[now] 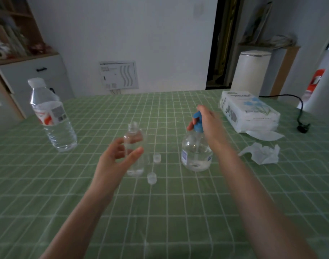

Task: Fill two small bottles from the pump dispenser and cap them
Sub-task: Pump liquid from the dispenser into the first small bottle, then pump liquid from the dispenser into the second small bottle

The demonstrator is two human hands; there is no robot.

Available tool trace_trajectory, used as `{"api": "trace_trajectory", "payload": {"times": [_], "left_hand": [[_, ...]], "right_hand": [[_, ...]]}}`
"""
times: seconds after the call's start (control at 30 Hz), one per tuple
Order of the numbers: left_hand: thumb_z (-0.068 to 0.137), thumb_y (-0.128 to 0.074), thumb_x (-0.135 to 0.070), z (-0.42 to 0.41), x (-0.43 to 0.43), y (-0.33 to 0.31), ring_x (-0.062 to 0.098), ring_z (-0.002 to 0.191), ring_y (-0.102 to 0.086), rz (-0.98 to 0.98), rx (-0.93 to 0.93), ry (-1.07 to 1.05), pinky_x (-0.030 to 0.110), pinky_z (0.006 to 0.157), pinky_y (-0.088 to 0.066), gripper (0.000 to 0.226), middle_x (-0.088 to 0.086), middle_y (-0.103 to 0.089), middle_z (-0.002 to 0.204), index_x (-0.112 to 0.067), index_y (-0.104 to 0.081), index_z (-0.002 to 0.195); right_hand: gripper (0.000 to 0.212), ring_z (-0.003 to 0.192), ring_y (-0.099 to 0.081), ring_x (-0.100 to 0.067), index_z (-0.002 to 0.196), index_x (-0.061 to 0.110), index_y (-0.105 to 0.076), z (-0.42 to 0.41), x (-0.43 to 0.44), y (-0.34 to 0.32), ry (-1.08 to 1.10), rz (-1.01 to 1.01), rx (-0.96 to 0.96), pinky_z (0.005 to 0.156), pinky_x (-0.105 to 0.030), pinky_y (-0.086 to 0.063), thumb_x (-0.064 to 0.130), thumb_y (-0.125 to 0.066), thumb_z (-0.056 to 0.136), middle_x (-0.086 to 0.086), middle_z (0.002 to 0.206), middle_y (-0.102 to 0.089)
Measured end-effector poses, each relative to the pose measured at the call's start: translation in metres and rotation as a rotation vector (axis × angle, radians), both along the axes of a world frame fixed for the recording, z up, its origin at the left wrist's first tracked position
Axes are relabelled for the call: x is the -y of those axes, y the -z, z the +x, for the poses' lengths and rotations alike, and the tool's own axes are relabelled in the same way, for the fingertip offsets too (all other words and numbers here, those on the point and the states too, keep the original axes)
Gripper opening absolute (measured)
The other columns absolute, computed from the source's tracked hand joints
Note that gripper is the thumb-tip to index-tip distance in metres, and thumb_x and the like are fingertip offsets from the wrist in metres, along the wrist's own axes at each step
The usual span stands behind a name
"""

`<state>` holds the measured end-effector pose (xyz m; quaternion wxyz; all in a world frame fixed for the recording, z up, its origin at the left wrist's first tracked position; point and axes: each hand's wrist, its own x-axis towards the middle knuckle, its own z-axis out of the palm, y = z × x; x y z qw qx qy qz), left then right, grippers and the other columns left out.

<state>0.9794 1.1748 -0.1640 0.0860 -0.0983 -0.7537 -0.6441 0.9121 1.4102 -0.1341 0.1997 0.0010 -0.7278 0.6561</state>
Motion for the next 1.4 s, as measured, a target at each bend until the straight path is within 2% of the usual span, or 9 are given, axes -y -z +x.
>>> {"api": "trace_trajectory", "payload": {"times": [0.13,0.23,0.5,0.67,0.9,1.0,1.13,1.23,1.4], "left_hand": [[0.074,-0.068,-0.031,-0.013,0.031,0.012,0.023,0.093,-0.064,0.025,-0.019,-0.133,0.039,0.082,-0.052,0.025,0.001,-0.068,0.101,-0.034,-0.063,0.098],[0.080,-0.067,-0.018,-0.027,0.045,0.025,0.019,0.091,-0.063,0.016,-0.031,-0.150,0.027,0.073,-0.047,0.029,-0.004,-0.067,0.100,-0.044,-0.062,0.090],[0.081,-0.069,-0.025,-0.056,0.054,0.048,0.013,0.086,-0.062,-0.049,0.082,-0.216,0.024,0.059,-0.044,0.026,-0.006,-0.064,0.094,-0.031,-0.057,0.104],[0.080,-0.070,-0.026,-0.057,0.055,0.049,0.011,0.085,-0.064,-0.086,0.077,-0.206,0.025,0.065,-0.046,0.025,-0.007,-0.066,0.095,-0.043,-0.056,0.093],[0.077,-0.075,-0.022,-0.037,0.046,0.052,0.027,0.107,-0.056,-0.254,0.187,-0.323,0.045,0.093,-0.046,0.069,0.013,-0.054,0.127,-0.010,-0.038,0.134],[0.083,-0.068,-0.028,-0.006,0.034,0.056,0.016,0.099,-0.049,-0.337,0.159,-0.407,0.033,0.086,-0.043,0.061,0.015,-0.044,0.132,-0.007,-0.038,0.133],[0.085,-0.063,-0.021,0.025,0.011,0.055,0.001,0.090,-0.051,-0.295,0.089,-0.217,0.015,0.072,-0.039,0.036,0.006,-0.053,0.122,-0.019,-0.050,0.118],[0.087,-0.061,-0.023,0.023,-0.008,0.045,0.013,0.109,-0.053,-0.264,0.065,-0.137,0.023,0.085,-0.044,0.049,0.004,-0.048,0.132,-0.018,-0.040,0.130],[0.090,-0.058,-0.031,-0.006,-0.032,0.032,0.025,0.138,-0.027,-0.317,0.044,-0.162,0.044,0.111,-0.029,0.078,0.009,-0.021,0.154,-0.013,-0.008,0.147]], "right_hand": [[0.045,0.046,-0.059,-0.006,0.051,0.009,-0.046,0.000,0.002,0.001,0.017,0.001,-0.039,0.051,-0.011,-0.046,0.022,-0.039,0.093,-0.013,0.055,-0.054],[0.044,0.044,-0.058,-0.008,0.051,0.010,-0.046,-0.003,0.002,0.001,0.012,-0.022,-0.035,0.052,-0.015,-0.047,0.021,-0.039,0.093,-0.010,0.053,-0.050],[0.042,0.043,-0.057,-0.007,0.051,0.013,-0.046,-0.006,0.002,0.001,0.001,-0.041,-0.016,0.051,-0.015,-0.048,0.021,-0.039,0.092,-0.011,0.054,-0.046],[0.041,0.043,-0.056,-0.007,0.053,0.011,-0.046,-0.006,0.003,0.002,0.000,-0.033,-0.022,0.051,-0.015,-0.047,0.019,-0.038,0.092,-0.012,0.055,-0.046],[0.042,0.045,-0.057,-0.006,0.053,0.011,-0.045,-0.004,0.003,0.002,0.023,-0.007,-0.029,0.050,-0.013,-0.047,0.021,-0.038,0.093,-0.010,0.054,-0.050],[0.041,0.047,-0.056,-0.009,0.053,0.012,-0.046,-0.003,0.003,0.002,0.025,-0.018,-0.036,0.053,-0.016,-0.048,0.021,-0.039,0.092,-0.006,0.052,-0.049],[0.041,0.045,-0.056,-0.008,0.053,0.011,-0.046,-0.004,0.003,0.003,0.021,-0.014,-0.039,0.051,-0.015,-0.047,0.020,-0.039,0.092,-0.008,0.053,-0.048],[0.042,0.045,-0.056,-0.006,0.053,0.010,-0.046,-0.003,0.002,0.002,0.002,-0.009,-0.041,0.053,-0.016,-0.048,0.020,-0.038,0.094,-0.009,0.054,-0.049],[0.043,0.045,-0.057,-0.006,0.054,0.010,-0.046,-0.002,0.001,0.002,-0.012,0.008,-0.032,0.056,-0.018,-0.049,0.021,-0.037,0.094,-0.016,0.058,-0.049]]}}
